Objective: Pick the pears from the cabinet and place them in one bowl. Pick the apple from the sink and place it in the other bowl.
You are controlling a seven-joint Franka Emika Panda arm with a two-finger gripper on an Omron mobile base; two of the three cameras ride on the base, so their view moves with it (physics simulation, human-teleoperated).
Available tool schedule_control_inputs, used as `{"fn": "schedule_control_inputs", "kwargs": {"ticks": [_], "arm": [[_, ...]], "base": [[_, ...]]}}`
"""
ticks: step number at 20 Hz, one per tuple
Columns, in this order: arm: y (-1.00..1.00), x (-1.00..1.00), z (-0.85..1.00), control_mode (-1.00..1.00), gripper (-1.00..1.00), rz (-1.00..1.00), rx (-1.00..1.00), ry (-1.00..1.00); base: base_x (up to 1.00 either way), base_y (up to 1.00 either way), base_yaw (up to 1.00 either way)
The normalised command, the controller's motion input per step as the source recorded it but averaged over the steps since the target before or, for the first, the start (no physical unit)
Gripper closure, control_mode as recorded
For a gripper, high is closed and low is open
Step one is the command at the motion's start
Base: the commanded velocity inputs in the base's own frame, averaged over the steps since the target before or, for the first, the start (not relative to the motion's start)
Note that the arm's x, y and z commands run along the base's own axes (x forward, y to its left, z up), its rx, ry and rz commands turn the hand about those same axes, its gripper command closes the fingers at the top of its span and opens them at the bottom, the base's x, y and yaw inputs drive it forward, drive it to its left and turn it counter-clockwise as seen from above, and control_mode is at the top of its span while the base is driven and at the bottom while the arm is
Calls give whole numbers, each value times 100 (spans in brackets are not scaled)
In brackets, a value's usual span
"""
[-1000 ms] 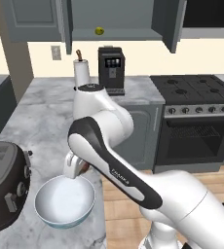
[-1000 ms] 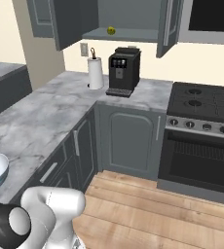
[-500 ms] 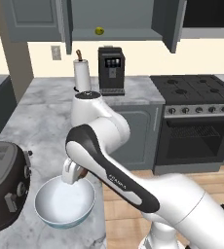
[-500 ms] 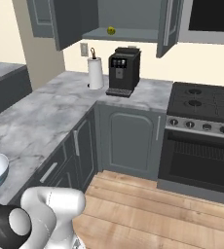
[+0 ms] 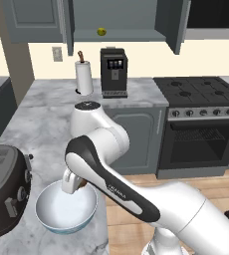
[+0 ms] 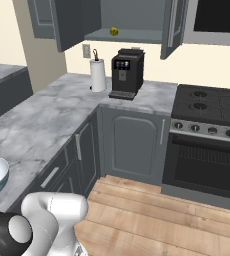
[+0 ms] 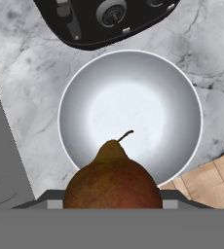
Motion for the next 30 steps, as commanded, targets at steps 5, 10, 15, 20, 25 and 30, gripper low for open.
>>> {"fn": "schedule_control_inputs", "kwargs": {"ticks": [5, 10, 15, 20, 25, 30], "arm": [[9, 7, -18, -100, 100, 0, 0, 0], [9, 7, -17, -100, 100, 0, 0, 0], [7, 6, -16, -100, 100, 0, 0, 0], [9, 6, -15, -100, 100, 0, 0, 0], [8, 8, -17, -100, 100, 0, 0, 0], [6, 5, -18, -100, 100, 0, 0, 0]], "base": [[0, 0, 0], [0, 0, 0], [0, 0, 0], [0, 0, 0], [0, 0, 0], [0, 0, 0]]}}
